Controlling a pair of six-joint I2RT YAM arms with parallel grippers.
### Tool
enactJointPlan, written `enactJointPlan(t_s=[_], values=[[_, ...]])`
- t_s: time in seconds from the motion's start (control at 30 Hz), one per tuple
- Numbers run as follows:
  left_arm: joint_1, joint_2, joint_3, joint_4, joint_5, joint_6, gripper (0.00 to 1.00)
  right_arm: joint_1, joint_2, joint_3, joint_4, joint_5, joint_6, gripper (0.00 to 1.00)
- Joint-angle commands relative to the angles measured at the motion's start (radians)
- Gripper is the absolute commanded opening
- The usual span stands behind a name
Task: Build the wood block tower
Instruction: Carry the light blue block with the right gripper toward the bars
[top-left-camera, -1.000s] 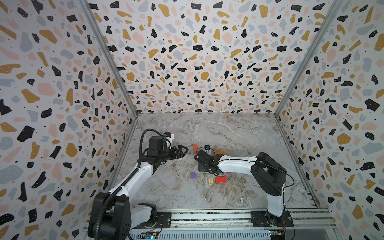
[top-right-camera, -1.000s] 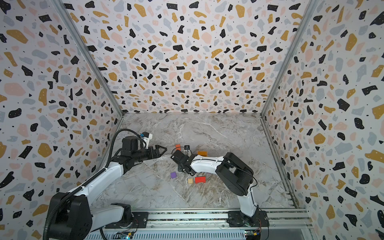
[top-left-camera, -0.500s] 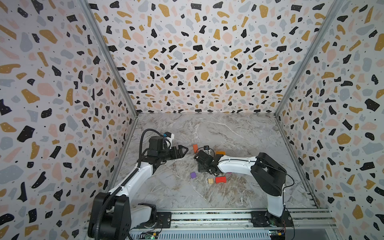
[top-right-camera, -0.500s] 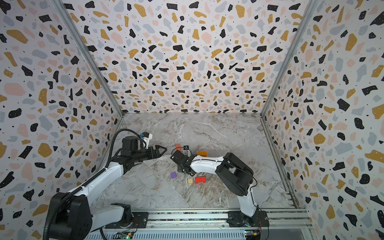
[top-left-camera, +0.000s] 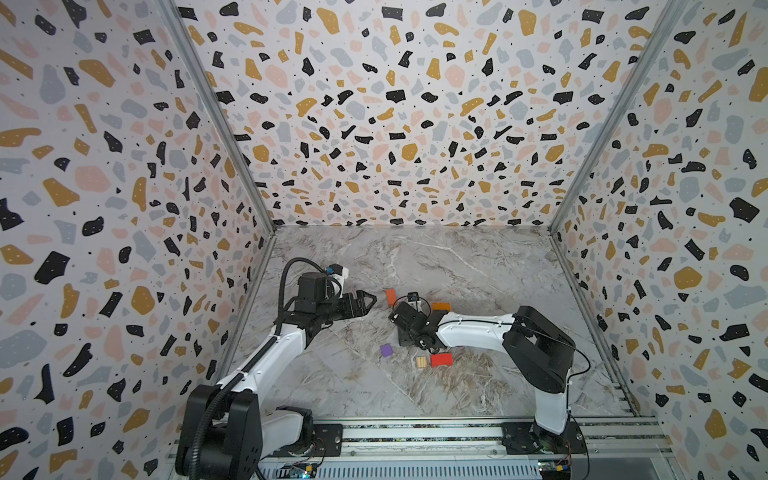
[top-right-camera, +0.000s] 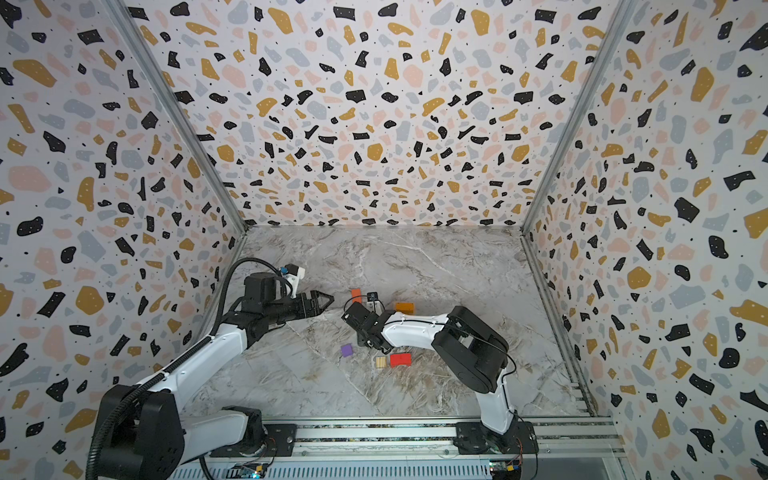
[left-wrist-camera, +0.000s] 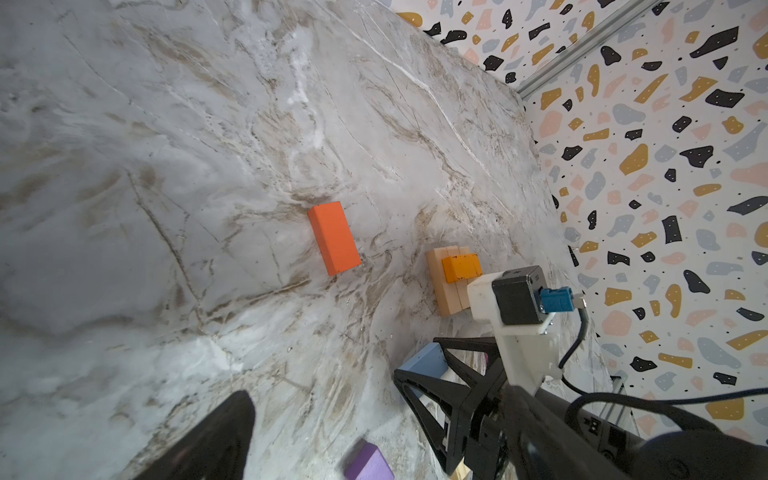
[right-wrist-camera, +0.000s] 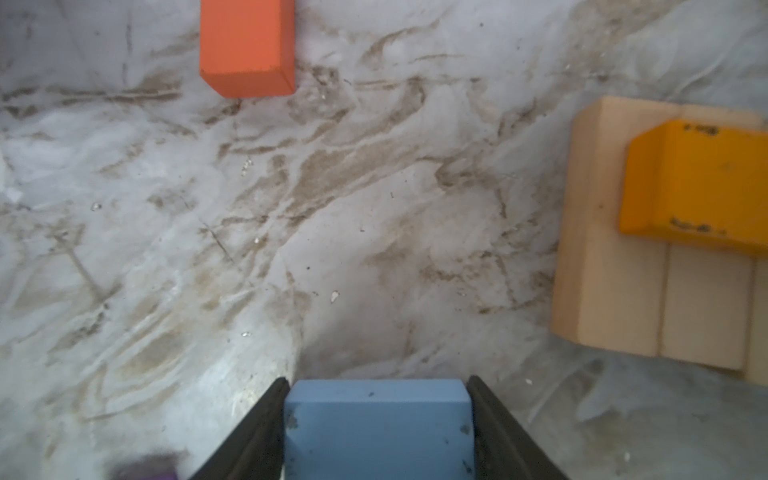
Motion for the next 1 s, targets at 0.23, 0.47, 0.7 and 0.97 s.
enactJointPlan(t_s=[0.23,0.47,0.7,0.97], values=[[-0.005,-0.016,0.007,0.011,-0.008,0.011,0.94,-0.019,-0.091,-0.032,-0.092,-0.018,0.001,0.55],[-0.005,-0.017,0.007,0.010,-0.007,0.011,0.94,-0.055,-0.173,-0.047,-0.133,-0.014,0.001,0.53],[-0.004,-0.019,0.008,0.010,-0.009,0.013,0.94,-0.112,-0.223,-0.075,-0.153,-0.022,-0.015,0.52],[-0.005,-0.016,0.009,0.010,-0.013,0.014,0.94,-0.196,-0.256,-0.088,-0.161,-0.032,-0.070,0.51]])
